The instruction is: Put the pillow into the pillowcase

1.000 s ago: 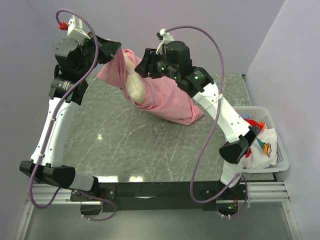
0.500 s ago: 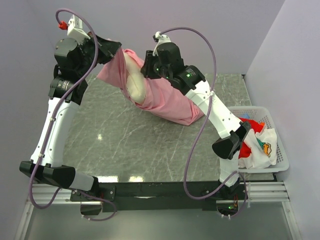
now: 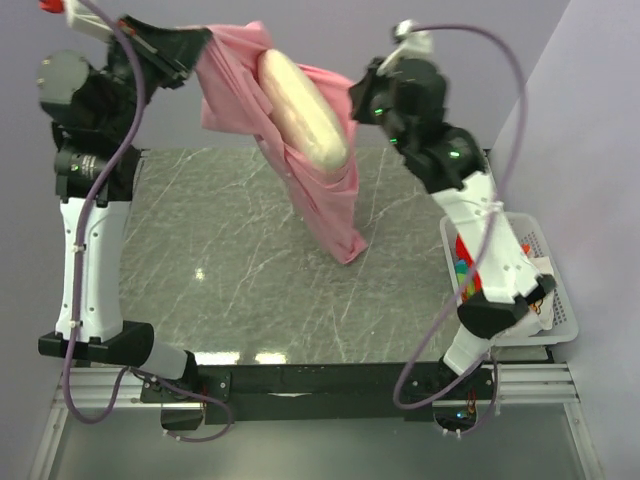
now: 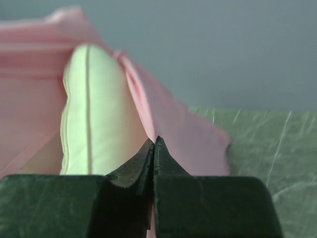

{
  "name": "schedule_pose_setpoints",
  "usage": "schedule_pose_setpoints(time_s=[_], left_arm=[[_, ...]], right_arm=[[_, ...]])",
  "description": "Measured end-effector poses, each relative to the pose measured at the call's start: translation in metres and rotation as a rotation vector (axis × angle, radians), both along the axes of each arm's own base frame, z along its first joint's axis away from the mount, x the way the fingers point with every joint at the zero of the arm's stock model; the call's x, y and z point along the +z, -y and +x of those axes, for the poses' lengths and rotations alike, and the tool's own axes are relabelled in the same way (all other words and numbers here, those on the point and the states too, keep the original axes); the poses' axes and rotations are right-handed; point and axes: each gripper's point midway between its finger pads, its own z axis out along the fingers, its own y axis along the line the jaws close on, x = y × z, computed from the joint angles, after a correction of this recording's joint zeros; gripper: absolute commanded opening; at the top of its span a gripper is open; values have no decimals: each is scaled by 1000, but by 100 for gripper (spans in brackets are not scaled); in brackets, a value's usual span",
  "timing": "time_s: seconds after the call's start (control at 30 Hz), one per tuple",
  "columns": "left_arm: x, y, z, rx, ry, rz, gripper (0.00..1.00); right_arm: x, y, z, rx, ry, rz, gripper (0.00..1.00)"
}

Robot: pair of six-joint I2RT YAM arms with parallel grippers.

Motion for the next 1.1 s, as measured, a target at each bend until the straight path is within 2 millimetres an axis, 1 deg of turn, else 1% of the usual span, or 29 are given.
schedule_pose_setpoints(time_s=[0.07,0.13,0.17,0.23,0.27,0.33,0.37,0.4,0.47,0.5,0.57,0.6,0.63,0.7,0.73,0.8,0.83,0.87,0.9,0.93,0.97,1.0,1.03,1.07,1.1], left_arm=[[22,-14,-8,23,65,-26,1],[38,-29,-16,53,115,-54,1],[45,-36,-20,67,140,-68,1],[54,-45,-27,74,177,-87,1],[57,-46,-29,69,187,-95,1],[57,-43,-31,40,200,-106,1],[53,-40,-28,13,196,-109,1],[48,-36,-24,-10,184,-112,1],[35,-29,-7,-65,142,-123,1],[29,-25,4,-90,125,-127,1],[9,-13,34,-147,58,-147,1],[-8,-3,58,-182,3,-158,1],[-13,3,65,-197,-13,-159,1],[-40,19,92,-234,-96,-166,1],[-50,24,100,-243,-122,-169,1],[-68,32,111,-266,-181,-171,1],[-72,33,113,-270,-195,-171,1],[-73,31,114,-268,-198,-171,1],[-73,25,114,-261,-196,-170,1],[-70,19,113,-253,-189,-173,1],[-68,9,111,-233,-183,-182,1],[-71,-5,108,-209,-198,-193,1],[-74,-21,106,-173,-211,-204,1],[-75,-41,104,-131,-224,-221,1],[-75,-58,103,-95,-229,-228,1]], right_arm=[[37,27,-10,-32,75,47,0],[68,51,-19,-60,142,93,0],[78,57,-22,-67,166,109,0],[98,65,-28,-66,216,141,0],[106,67,-30,-60,237,154,0],[116,68,-31,-51,261,162,0],[122,67,-30,-44,280,164,0],[125,66,-29,-41,288,161,0],[125,64,-27,-32,298,150,0],[124,61,-25,-20,299,144,0],[121,58,-20,-9,300,129,0],[120,58,-16,-15,300,121,0],[117,59,-12,-19,297,114,0],[111,70,3,-38,287,114,0],[113,81,12,-56,295,127,0],[112,106,28,-102,299,154,0],[113,115,33,-116,300,169,0],[114,116,34,-109,302,184,0],[115,109,34,-87,304,196,0],[116,94,30,-49,306,202,0],[117,74,23,0,307,204,0],[113,47,16,60,300,200,0],[104,22,9,118,287,198,0],[96,1,4,169,273,195,0],[81,-24,-2,232,247,190,0]])
